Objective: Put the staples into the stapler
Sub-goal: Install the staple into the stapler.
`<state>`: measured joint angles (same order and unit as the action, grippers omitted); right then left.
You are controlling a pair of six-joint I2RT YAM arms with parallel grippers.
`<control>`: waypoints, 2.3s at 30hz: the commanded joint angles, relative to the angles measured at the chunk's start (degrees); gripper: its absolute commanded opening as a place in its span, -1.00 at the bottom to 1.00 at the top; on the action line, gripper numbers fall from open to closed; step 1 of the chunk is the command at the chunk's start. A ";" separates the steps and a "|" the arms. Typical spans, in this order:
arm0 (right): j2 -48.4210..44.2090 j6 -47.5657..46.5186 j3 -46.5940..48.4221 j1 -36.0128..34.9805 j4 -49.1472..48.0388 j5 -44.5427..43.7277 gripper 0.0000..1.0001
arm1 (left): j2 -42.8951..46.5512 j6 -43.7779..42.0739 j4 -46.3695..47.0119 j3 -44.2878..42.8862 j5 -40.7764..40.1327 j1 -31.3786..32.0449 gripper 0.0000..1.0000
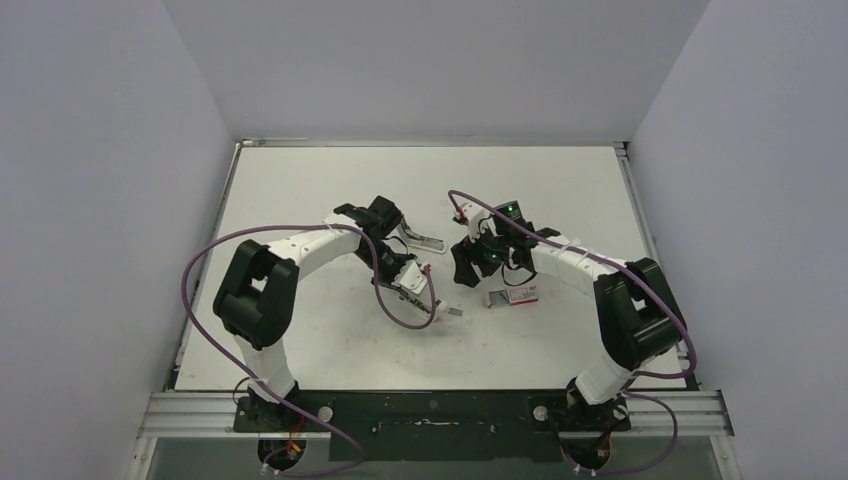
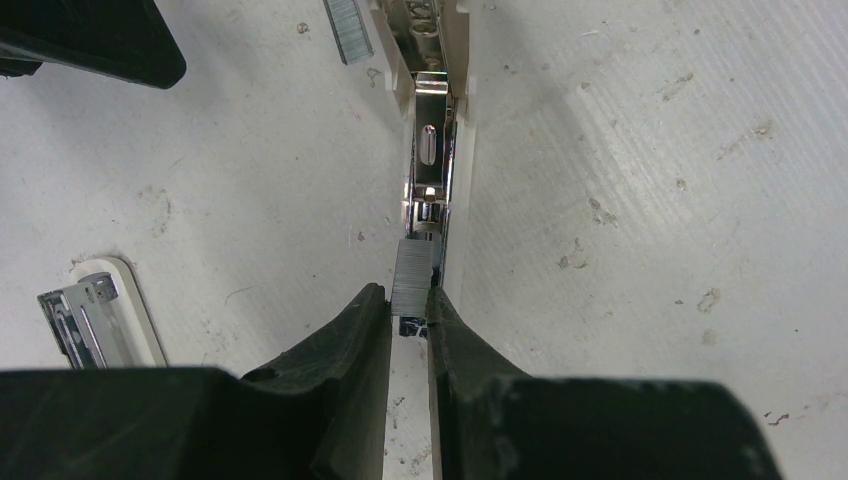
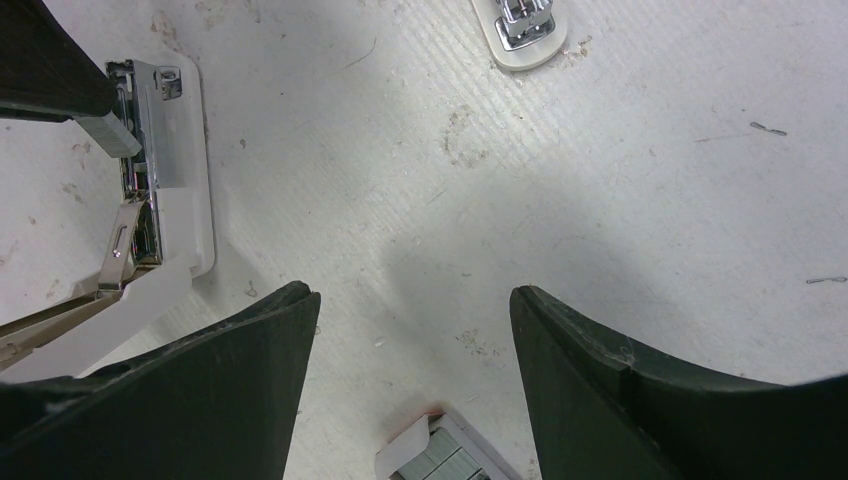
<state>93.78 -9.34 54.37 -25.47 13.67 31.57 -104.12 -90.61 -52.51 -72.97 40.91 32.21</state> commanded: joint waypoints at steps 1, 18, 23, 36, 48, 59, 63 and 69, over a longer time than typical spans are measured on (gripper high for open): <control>-1.20 0.08 0.39 0.50 -1.98 1.36 0.42 | -0.46 -0.32 -1.15 -1.37 0.43 0.23 -1.00; -1.06 0.15 0.39 0.69 -2.07 1.61 0.42 | -1.00 0.49 -0.52 -1.39 0.02 0.31 -1.00; -0.94 0.08 0.39 0.64 -2.00 1.67 0.42 | -1.00 0.58 -0.38 -1.36 -0.12 0.40 -1.00; -0.83 0.05 0.39 0.71 -1.98 1.84 0.42 | -1.09 1.22 0.04 -1.29 -0.78 0.84 -1.00; -0.45 0.05 0.47 0.84 -2.12 2.09 0.43 | -1.06 1.91 0.13 -1.56 -1.09 1.19 -1.00; -0.17 0.06 0.47 0.86 -2.09 2.25 0.43 | 1.07 6.20 0.80 -1.80 -0.58 1.12 -1.00; -0.17 0.05 0.55 0.90 -2.05 2.34 0.42 | 3.70 10.49 3.91 -0.28 -0.39 1.08 -1.00; -0.08 0.12 0.56 0.95 -2.07 2.47 0.42 | 7.22 15.50 8.49 3.30 -1.41 1.19 -1.00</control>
<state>93.78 -9.32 54.37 -25.04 13.65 32.73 -100.99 -79.29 -47.75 -71.05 39.18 33.08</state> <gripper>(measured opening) 0.712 0.151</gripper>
